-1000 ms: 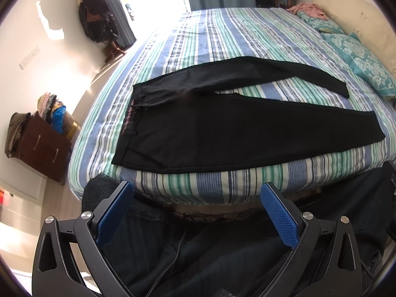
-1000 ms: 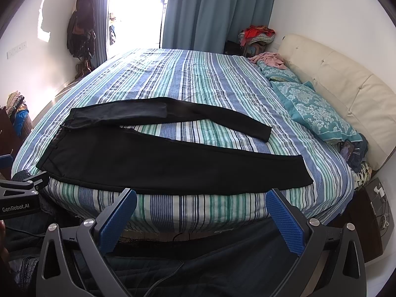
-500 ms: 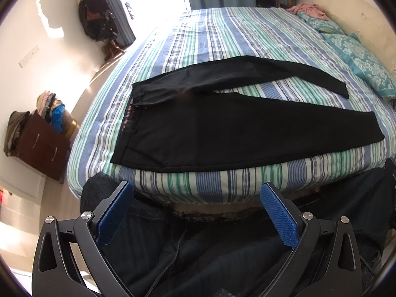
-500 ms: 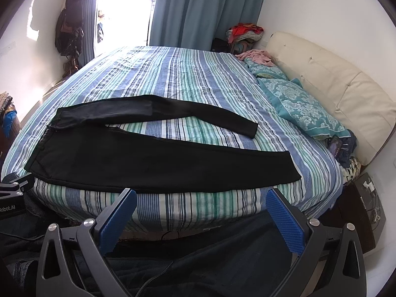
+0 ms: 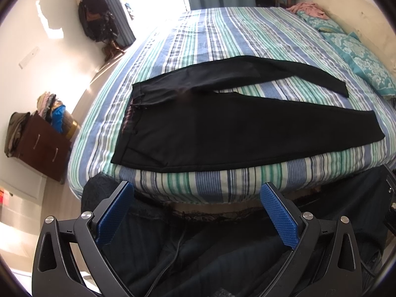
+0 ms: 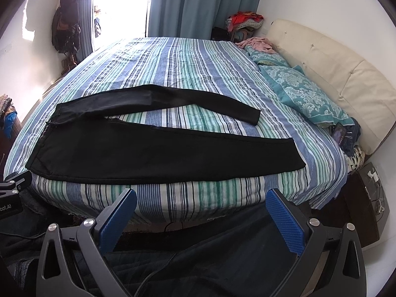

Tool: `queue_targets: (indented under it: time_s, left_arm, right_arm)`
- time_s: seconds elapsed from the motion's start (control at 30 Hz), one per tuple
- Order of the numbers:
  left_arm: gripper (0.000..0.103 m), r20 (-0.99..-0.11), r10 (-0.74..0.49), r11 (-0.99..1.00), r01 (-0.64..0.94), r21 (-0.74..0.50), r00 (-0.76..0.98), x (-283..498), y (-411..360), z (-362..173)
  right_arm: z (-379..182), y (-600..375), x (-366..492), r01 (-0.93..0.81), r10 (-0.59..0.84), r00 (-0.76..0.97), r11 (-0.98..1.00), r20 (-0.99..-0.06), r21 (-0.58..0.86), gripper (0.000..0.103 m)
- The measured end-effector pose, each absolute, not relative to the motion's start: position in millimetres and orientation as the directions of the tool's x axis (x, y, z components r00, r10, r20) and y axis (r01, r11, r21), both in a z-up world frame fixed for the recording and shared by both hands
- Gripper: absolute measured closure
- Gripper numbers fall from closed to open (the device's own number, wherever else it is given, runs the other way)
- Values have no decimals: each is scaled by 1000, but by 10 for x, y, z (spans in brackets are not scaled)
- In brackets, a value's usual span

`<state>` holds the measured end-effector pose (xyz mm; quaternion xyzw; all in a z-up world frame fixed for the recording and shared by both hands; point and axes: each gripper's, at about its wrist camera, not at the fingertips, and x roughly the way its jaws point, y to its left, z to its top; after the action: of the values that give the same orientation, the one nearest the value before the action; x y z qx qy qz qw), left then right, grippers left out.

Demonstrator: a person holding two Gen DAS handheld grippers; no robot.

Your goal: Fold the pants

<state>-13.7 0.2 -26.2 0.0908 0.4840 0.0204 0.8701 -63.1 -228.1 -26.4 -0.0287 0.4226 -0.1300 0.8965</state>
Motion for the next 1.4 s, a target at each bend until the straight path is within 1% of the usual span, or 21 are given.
queue_targets:
  time_s: [0.17, 0.63, 1.4]
  left_arm:
    - [1, -838, 124, 983, 51, 178, 531, -135, -5, -262]
    - [1, -838, 124, 983, 52, 179, 531, -141, -10, -264]
    - [1, -845, 119, 983, 57, 174, 522, -155, -30, -301]
  right_arm:
    - [-322, -2295, -616, 209, -241, 585, 967, -775, -143, 0]
    - [-398, -2336, -589, 219, -231, 549, 967, -803, -128, 0]
    - [-430, -2331, -584, 220, -236, 538, 966, -809, -135, 0]
